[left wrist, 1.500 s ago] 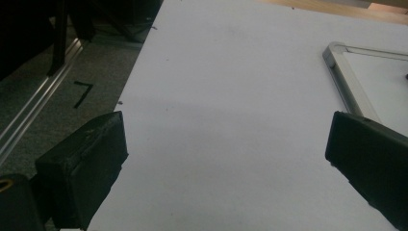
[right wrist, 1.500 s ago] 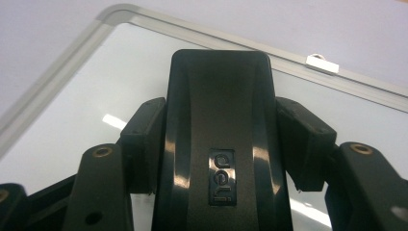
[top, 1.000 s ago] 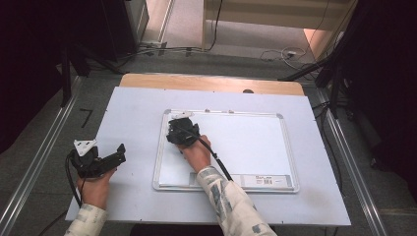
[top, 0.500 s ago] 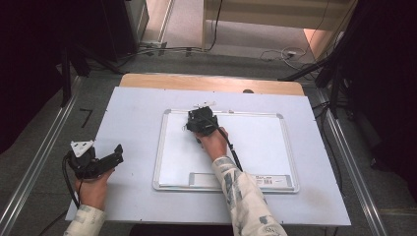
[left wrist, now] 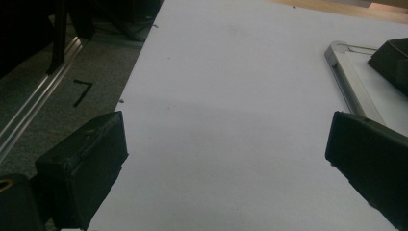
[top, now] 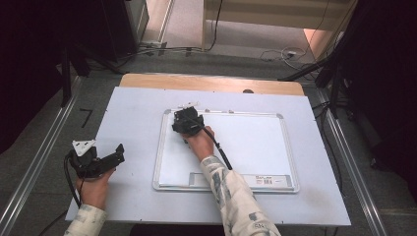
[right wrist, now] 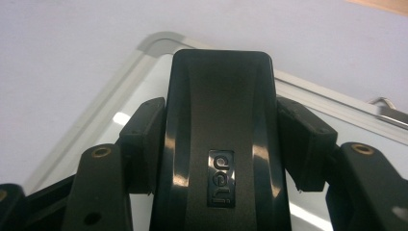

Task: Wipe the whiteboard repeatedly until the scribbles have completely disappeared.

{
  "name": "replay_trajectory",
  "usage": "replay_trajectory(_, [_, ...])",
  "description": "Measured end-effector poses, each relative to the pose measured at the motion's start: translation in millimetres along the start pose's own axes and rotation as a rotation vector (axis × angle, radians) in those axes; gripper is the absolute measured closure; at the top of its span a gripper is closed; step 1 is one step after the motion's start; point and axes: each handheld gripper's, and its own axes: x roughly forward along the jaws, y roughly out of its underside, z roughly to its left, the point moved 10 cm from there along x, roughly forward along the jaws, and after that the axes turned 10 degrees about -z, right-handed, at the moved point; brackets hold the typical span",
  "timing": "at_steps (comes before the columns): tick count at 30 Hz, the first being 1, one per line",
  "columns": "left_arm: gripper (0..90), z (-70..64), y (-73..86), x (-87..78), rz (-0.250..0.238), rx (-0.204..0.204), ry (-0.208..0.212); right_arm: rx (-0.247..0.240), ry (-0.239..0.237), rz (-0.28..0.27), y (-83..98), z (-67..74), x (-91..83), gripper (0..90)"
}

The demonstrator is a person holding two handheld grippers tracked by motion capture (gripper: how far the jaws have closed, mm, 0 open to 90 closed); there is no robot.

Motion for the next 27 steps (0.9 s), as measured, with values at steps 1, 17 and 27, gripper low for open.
replay_trajectory(1, [1.5,0.0,0.2,0.1,0.001,0.001,0.001,-0.01,-0.005,-0.002,-0.4,2.8,0.5,37.3])
replay_trajectory(17, [1.5,0.6,0.8,0.3,0.003,0.003,0.003,0.017,0.024,0.008,2.9,-26.8,-4.8,36.9])
replay_trajectory(27, [1.5,-1.2,1.0,1.0,0.005,0.01,0.005,0.031,0.051,0.013,13.3,-46.7,-19.7,37.1])
